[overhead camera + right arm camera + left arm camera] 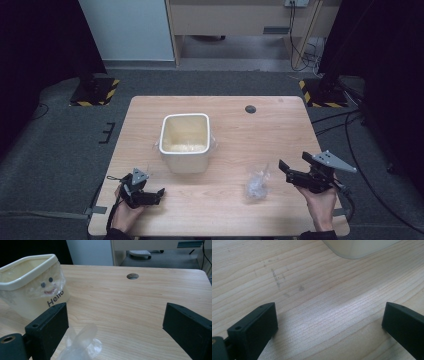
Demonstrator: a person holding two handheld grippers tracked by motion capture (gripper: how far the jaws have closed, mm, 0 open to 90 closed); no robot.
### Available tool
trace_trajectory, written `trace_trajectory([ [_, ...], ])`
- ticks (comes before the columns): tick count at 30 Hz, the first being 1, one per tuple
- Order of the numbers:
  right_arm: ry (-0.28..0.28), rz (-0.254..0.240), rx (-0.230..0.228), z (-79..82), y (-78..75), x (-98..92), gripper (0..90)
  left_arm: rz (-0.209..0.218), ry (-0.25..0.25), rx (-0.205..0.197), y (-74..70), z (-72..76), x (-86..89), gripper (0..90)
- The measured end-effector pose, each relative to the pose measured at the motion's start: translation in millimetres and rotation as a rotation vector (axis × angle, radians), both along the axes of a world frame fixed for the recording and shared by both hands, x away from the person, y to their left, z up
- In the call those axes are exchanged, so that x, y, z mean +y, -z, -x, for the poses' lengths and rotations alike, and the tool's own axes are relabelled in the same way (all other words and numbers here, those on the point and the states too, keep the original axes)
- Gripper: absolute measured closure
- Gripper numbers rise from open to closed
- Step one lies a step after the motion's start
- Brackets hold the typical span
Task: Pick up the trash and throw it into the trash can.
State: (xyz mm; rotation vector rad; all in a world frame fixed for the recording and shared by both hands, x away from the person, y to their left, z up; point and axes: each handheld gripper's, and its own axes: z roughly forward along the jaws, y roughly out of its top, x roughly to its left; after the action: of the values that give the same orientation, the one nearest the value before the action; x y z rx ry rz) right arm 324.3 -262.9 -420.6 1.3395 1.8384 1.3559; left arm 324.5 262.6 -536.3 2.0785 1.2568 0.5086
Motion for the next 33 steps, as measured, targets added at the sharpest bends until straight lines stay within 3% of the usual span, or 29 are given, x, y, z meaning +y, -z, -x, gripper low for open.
trace_trajectory([
  [7, -0.052, 0.006, 0.016, -1.5, 6.9, 16.1, 6.4, 0.000, -0.001, 0.000, 0.0, 0.0, -0.1, 0.0],
  [17, -0.136, -0.008, 0.081, -5.7, 32.4, 42.1, 5.5, 0.000, -0.001, 0.000, 0.0, 0.0, -0.1, 0.0],
  [21, -0.161, 0.057, 0.129, -7.4, 50.8, 53.0, 4.8, 0.000, -0.001, 0.000, 0.0, 0.1, -0.2, 0.0],
  [27, -0.180, 0.085, 0.168, -8.5, 64.6, 59.0, 5.4, -0.001, -0.002, 0.000, 0.0, 0.2, -0.2, 0.0],
  [33, -0.204, 0.146, 0.236, -10.7, 80.4, 67.4, 5.4, -0.001, -0.004, 0.000, -0.1, 0.4, -0.3, 0.0],
])
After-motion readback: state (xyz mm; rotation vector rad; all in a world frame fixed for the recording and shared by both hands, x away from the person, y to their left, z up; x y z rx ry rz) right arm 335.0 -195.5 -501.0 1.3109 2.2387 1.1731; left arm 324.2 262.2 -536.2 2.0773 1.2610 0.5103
